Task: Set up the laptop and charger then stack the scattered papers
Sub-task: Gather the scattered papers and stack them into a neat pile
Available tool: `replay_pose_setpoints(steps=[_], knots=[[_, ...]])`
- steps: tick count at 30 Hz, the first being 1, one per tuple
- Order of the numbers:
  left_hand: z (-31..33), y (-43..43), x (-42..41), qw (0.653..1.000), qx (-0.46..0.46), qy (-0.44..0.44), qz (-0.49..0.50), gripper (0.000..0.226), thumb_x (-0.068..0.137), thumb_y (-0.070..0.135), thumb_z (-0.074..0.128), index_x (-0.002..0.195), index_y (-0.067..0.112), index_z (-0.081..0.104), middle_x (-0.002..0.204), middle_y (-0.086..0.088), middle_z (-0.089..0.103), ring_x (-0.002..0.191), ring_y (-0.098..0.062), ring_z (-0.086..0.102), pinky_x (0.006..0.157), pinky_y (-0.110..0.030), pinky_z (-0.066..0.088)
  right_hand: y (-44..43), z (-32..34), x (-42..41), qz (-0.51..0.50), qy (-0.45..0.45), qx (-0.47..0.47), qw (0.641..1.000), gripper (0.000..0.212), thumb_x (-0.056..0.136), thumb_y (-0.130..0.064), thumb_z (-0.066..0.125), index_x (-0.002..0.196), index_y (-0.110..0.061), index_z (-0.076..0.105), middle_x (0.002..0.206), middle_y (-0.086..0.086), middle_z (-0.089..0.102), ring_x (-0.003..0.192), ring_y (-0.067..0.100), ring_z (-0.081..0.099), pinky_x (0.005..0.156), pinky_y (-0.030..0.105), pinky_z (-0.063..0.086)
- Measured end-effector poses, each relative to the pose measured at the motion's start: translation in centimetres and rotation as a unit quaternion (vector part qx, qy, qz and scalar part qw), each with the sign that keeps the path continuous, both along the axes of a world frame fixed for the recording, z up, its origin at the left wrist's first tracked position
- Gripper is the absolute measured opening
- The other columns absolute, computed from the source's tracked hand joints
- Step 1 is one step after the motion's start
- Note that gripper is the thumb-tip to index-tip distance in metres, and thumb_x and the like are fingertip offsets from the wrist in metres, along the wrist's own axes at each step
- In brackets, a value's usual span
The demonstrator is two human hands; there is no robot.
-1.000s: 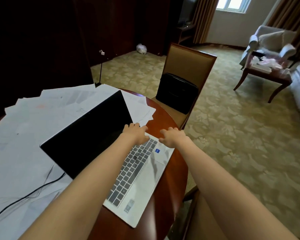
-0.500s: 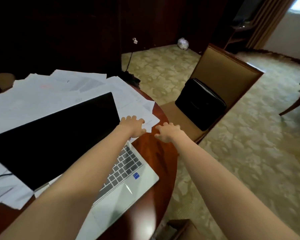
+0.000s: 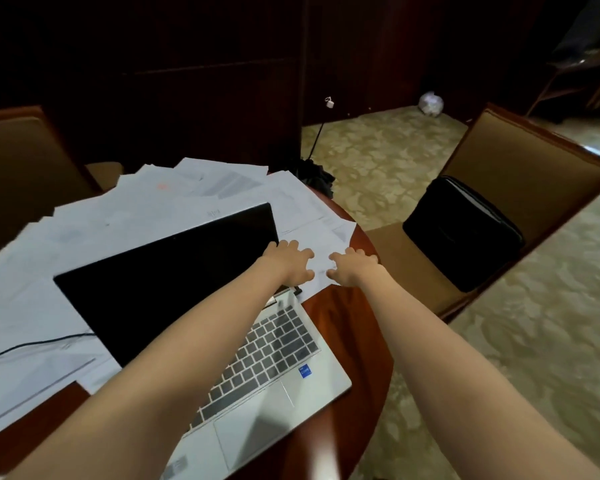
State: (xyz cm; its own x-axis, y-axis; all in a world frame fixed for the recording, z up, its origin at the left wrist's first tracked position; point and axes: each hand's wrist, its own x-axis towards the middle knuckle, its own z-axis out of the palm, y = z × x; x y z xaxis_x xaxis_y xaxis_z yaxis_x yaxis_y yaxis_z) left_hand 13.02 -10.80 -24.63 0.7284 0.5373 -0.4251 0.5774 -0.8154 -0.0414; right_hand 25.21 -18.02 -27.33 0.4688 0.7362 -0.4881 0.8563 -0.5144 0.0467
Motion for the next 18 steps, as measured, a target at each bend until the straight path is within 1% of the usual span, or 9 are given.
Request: replay_pose_setpoints(steps=[3,6,9,12,18], knots=[[-0.4,-0.1,-0.5,1.0,0.01,0.019,-0.018,0.054,0.097,0.043,0.033,0.147,0.025,0.02,0.153,-0.013,0.019,0.14,-0.031,0.02,0.112,-0.044,0.017,0.0,0.3,-0.8,0.004,-0.007,0.007,1.0,0.053,0.099,-0.041,0.03,0.148,-0.023,0.022,0.152,0.012,0.023,0.138,0.034,0.023,0.11,0.053,0.023],[-0.5,-0.5,-0.3,0.999,0.011,0.025,-0.029,0.054,0.097,0.043,0.033,0.147,0.025,0.021,0.153,-0.013,0.019,0.139,-0.031,0.021,0.112,-0.044,0.018,-1.0,0.7,-0.7,0.002,-0.026,-0.004,1.0,0.053,0.099,-0.041,0.031,0.148,-0.023,0.022,0.152,0.013,0.023,0.138,0.034,0.023,0.111,0.053,0.023],[-0.2,-0.6,0.5,0.999,0.012,0.009,-0.045,0.055,0.097,0.044,0.033,0.147,0.025,0.019,0.154,-0.013,0.017,0.14,-0.031,0.02,0.112,-0.043,0.018,-1.5,1.3,0.5,-0.007,-0.05,-0.02,0.999,0.054,0.099,-0.04,0.032,0.148,-0.022,0.022,0.151,0.014,0.024,0.138,0.033,0.024,0.111,0.053,0.023],[-0.2,-0.2,1.3,0.998,0.012,-0.012,-0.057,0.055,0.097,0.044,0.033,0.147,0.025,0.02,0.154,-0.013,0.017,0.14,-0.03,0.02,0.112,-0.042,0.018,-0.6,1.2,2.0,-0.013,-0.054,-0.029,0.998,0.055,0.099,-0.04,0.032,0.149,-0.022,0.02,0.151,0.014,0.023,0.138,0.033,0.024,0.111,0.053,0.023],[-1.6,1.6,3.6,1.0,-0.016,0.0,0.005,0.056,0.097,0.042,0.034,0.148,0.026,0.02,0.154,-0.012,0.017,0.14,-0.03,0.021,0.112,-0.043,0.018,2.8,0.2,4.7,0.028,-0.018,-0.025,0.999,0.054,0.098,-0.04,0.031,0.149,-0.023,0.021,0.152,0.013,0.022,0.139,0.032,0.022,0.111,0.052,0.023]])
